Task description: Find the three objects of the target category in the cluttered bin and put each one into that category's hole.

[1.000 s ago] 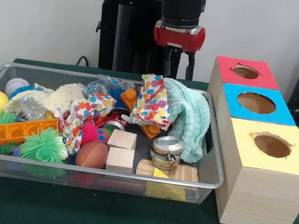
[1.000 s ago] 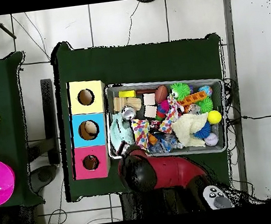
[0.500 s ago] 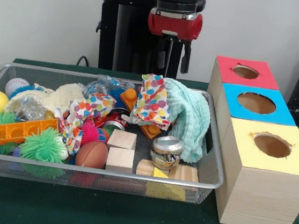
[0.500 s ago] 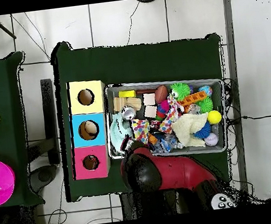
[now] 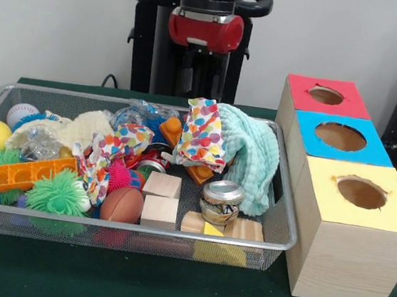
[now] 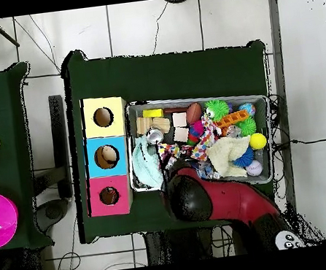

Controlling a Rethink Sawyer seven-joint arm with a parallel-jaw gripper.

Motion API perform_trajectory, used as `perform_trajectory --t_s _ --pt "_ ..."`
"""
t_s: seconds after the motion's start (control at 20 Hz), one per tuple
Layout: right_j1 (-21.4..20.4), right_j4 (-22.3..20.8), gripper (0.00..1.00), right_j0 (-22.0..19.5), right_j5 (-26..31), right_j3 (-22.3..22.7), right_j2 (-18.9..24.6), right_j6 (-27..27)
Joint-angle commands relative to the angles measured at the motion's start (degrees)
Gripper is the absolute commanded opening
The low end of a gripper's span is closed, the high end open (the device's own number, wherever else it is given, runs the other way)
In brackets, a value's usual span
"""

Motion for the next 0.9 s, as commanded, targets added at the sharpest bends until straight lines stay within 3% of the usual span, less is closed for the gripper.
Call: perform_trajectory --t_s 0.05,0.3,0.6,0.9 --pt "6.1 -0.8 1.0 -3.1 5.5 -10.6 1.2 -0.6" --pt "6.0 -1.1 1.0 -4.7 5.4 -11.7 1.1 -0.5" --pt "6.3 -1.1 1.0 -5.3 10.9 -16.1 -0.1 -2.3" --pt "7.8 -3.5 1.0 -9.5 11.1 -19.9 1.5 -5.5"
